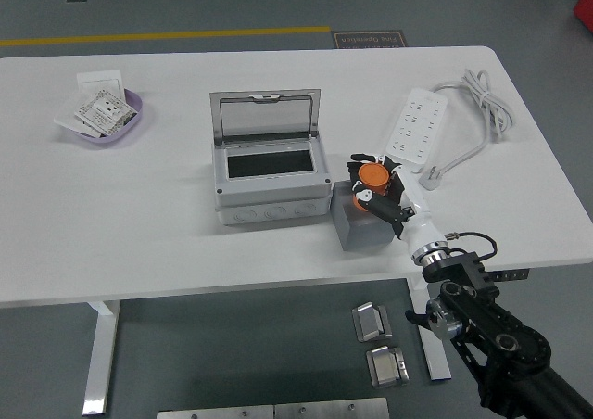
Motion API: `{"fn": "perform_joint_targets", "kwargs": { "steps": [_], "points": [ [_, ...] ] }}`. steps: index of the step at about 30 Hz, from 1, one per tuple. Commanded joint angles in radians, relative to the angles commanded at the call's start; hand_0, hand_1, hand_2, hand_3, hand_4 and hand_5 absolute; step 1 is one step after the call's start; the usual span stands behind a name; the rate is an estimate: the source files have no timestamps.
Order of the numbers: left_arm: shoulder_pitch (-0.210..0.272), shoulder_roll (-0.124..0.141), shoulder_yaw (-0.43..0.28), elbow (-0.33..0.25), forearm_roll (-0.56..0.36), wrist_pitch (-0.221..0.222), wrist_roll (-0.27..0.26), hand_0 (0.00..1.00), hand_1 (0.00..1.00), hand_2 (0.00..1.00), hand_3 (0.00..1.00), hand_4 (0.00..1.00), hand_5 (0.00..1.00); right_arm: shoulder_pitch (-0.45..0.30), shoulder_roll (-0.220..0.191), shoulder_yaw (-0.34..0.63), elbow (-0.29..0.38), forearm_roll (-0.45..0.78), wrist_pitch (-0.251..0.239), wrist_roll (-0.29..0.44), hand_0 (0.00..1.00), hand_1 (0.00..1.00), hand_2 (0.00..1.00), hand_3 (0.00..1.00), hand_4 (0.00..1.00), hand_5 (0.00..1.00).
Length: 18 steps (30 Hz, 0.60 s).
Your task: Pick up the cylinder from the cube,place it in the box,flap close box
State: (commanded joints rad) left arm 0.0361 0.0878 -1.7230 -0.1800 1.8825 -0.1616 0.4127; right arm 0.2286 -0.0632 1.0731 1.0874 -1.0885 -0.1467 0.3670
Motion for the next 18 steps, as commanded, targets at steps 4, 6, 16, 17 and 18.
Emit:
{"fn": "perform_joint_targets", "kwargs": {
  "steps": [4,6,16,17,18],
  "points": [
    [0.000,0.000,0.002,0.000,-0.002,0.004,-0.008,0.779,0.811,0.821,0.922,0.866,0.596,0.006,-0.006,0.005,0.012,-0.038,-0.014,-0.010,0.739,0.618,0.539,0.466,0.002,0.002],
    [0.000,0.000,0.002,0.000,-0.002,0.007,-0.013,0.779,0.811,0.821,0.922,0.866,0.596,0.010,-0.010,0.009,0.018,-0.056,-0.019,-0.013,0.739,0.618,0.539,0.466,0.002,0.002],
    [-0.001,0.001,-0.001,0.000,0.002,0.014,-0.026,0.768,0.803,0.807,0.912,0.865,0.599,0.027,-0.023,0.022,0.034,-0.090,-0.025,-0.020,0.728,0.601,0.533,0.411,0.002,0.002],
    [0.000,0.001,-0.002,0.000,0.003,0.014,-0.027,0.768,0.803,0.807,0.912,0.865,0.599,0.028,-0.024,0.021,0.036,-0.090,-0.026,-0.020,0.728,0.601,0.533,0.411,0.002,0.002],
    [0.000,0.001,-0.002,0.000,0.004,0.015,-0.027,0.768,0.803,0.807,0.912,0.865,0.599,0.029,-0.024,0.021,0.039,-0.092,-0.028,-0.021,0.728,0.601,0.533,0.411,0.002,0.002]
  ]
}}
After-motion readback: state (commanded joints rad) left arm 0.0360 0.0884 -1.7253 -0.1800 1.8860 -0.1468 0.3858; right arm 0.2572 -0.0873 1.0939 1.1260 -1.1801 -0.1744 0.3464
